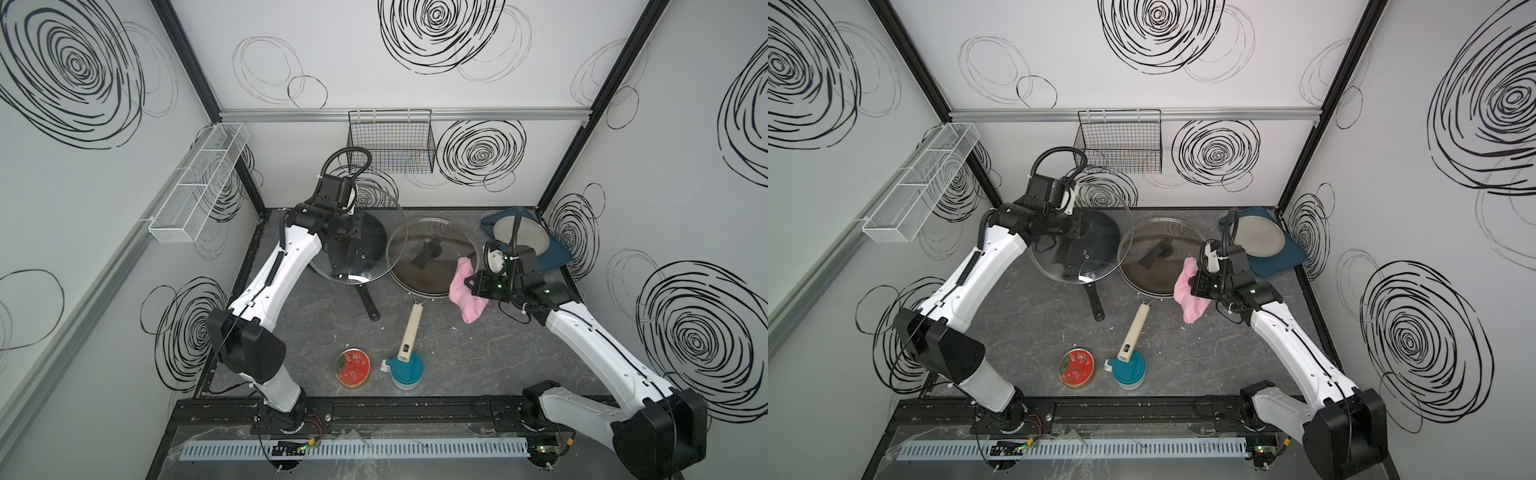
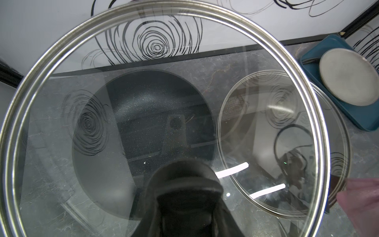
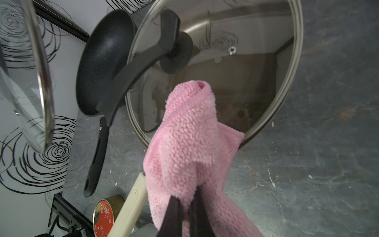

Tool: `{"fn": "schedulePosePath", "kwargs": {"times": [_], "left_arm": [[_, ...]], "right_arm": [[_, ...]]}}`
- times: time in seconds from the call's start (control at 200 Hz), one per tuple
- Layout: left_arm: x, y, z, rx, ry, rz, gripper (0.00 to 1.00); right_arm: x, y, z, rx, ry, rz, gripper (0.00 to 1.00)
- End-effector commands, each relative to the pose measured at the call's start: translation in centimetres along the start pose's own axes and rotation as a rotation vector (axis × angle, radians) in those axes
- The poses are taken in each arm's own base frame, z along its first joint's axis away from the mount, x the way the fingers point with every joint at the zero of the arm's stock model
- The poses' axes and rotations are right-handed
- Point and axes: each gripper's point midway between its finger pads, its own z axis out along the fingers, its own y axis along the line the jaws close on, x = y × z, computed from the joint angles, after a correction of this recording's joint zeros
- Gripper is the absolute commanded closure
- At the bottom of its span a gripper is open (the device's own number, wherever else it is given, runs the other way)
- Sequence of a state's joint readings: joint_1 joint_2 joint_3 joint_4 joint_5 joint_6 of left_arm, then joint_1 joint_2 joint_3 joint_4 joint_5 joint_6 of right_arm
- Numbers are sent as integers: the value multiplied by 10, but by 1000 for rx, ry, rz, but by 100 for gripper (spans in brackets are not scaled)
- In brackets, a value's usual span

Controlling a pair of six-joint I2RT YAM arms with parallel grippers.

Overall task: Wipe the pot lid with a cloth
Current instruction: Place the pot lid on the cooking pot.

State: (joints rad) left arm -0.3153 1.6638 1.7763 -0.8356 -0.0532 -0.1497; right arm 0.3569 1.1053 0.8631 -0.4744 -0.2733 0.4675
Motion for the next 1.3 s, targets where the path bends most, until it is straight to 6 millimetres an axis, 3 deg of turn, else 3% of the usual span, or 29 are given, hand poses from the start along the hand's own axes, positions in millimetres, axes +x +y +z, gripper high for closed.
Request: {"fn": "schedulePosePath", "kwargs": {"times": [0.0, 0.44, 0.896, 1.016, 1.081, 1.186, 1.291], "left_arm": [[-66, 0, -27, 18, -238, 6, 100], [-64, 33, 12, -47, -167, -4, 100], [-60, 75, 65, -104, -61, -20, 100], [-59, 80, 79, -122, -26, -5, 100], [-59, 80, 86, -121, -11, 0, 100], [-60, 80, 95, -114, 5, 4, 100], [-59, 82, 105, -110, 25, 2, 100]], "right_arm": [[17, -14, -2, 43, 29, 37, 100], [75, -60, 12, 169, 152, 141, 100], [95, -92, 40, 256, 306, 222, 100], [93, -93, 45, 254, 315, 218, 88], [90, -92, 46, 255, 309, 213, 71], [85, -92, 45, 255, 299, 211, 54], [83, -91, 45, 247, 299, 216, 49]]}}
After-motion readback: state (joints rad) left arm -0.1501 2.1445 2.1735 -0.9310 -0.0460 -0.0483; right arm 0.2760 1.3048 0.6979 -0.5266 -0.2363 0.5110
